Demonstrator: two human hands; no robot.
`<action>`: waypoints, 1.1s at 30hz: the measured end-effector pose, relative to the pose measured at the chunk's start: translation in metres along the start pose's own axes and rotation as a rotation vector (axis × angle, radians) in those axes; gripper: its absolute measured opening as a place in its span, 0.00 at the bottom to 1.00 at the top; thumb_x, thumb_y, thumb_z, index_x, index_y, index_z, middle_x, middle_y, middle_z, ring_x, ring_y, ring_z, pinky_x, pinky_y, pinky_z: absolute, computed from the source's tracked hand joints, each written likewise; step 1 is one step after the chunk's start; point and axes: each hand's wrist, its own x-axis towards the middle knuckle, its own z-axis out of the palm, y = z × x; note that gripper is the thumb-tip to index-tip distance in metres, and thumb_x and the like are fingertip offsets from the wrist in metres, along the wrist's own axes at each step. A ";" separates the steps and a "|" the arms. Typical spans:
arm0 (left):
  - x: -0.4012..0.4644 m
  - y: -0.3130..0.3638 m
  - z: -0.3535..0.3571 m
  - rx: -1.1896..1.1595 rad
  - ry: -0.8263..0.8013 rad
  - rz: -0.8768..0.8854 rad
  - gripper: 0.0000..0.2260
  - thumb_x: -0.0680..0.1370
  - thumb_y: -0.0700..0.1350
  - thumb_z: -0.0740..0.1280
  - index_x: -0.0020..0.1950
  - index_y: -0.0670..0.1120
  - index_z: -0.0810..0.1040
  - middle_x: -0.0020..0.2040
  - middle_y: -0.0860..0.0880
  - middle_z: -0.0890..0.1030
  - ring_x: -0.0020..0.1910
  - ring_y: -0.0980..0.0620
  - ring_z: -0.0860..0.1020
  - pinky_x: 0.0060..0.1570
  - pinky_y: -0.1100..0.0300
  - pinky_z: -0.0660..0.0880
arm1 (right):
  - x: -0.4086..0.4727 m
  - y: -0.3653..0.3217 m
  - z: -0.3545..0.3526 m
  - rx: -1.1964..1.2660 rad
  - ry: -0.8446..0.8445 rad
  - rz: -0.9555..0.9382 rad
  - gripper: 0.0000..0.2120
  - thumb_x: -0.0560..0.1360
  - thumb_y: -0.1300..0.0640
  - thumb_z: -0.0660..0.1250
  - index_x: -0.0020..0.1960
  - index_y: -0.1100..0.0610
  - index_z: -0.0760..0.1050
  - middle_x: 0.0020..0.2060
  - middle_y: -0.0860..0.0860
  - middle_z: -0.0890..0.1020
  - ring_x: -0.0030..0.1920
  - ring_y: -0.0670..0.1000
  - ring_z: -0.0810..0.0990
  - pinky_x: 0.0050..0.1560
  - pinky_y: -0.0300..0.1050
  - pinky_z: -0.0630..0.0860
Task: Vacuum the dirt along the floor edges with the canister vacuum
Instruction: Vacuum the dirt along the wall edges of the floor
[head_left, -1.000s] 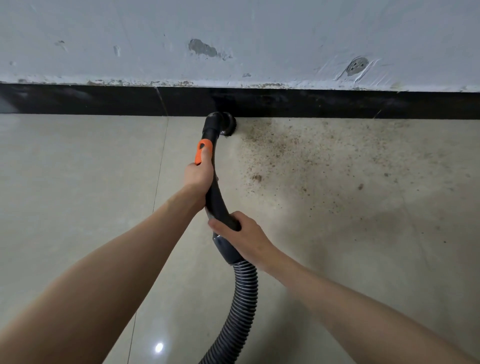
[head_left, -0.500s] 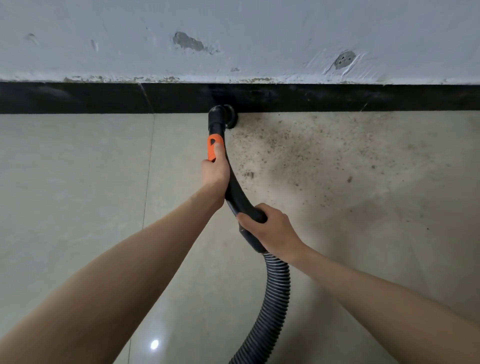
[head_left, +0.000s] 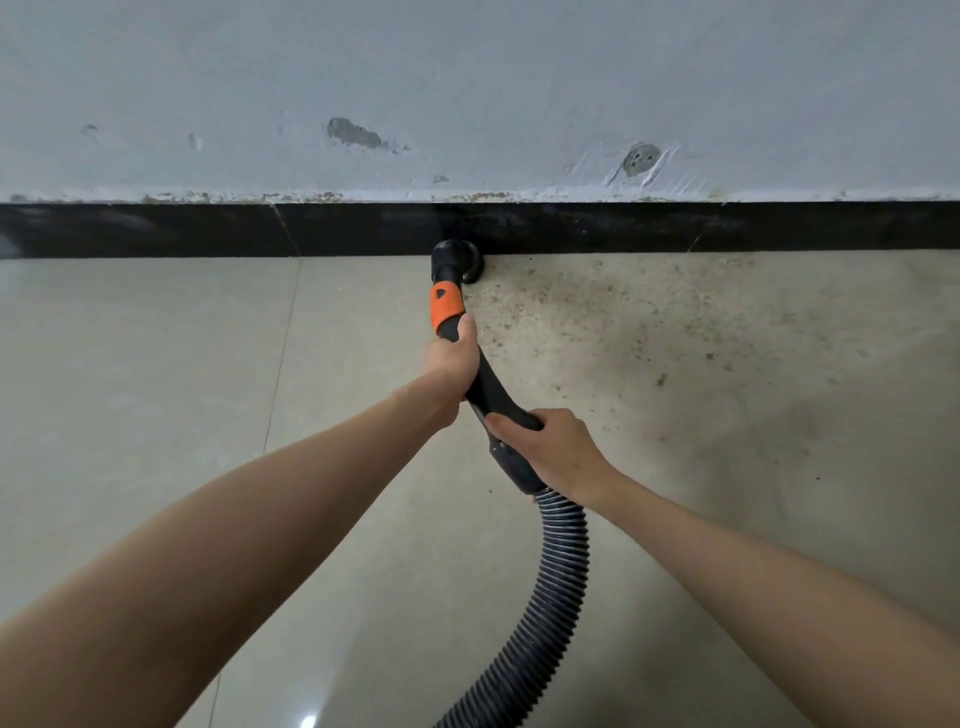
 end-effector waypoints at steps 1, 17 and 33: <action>-0.003 0.001 0.007 0.005 0.007 0.003 0.17 0.81 0.57 0.54 0.53 0.42 0.67 0.40 0.47 0.72 0.37 0.50 0.73 0.44 0.55 0.72 | 0.001 0.003 -0.007 0.001 -0.006 -0.003 0.22 0.74 0.45 0.69 0.30 0.57 0.68 0.25 0.48 0.73 0.27 0.46 0.70 0.28 0.35 0.64; -0.028 0.005 0.097 0.158 0.144 0.067 0.21 0.82 0.56 0.54 0.62 0.40 0.68 0.46 0.45 0.73 0.48 0.46 0.73 0.45 0.55 0.72 | -0.001 0.047 -0.076 0.042 -0.019 -0.047 0.22 0.73 0.42 0.68 0.31 0.56 0.67 0.27 0.49 0.73 0.28 0.48 0.71 0.29 0.39 0.63; -0.043 0.016 0.134 0.289 0.070 0.077 0.21 0.82 0.55 0.56 0.63 0.38 0.67 0.52 0.43 0.74 0.50 0.45 0.75 0.53 0.53 0.76 | -0.007 0.068 -0.102 0.160 0.018 0.046 0.21 0.72 0.40 0.68 0.32 0.55 0.69 0.29 0.49 0.74 0.29 0.50 0.73 0.29 0.42 0.65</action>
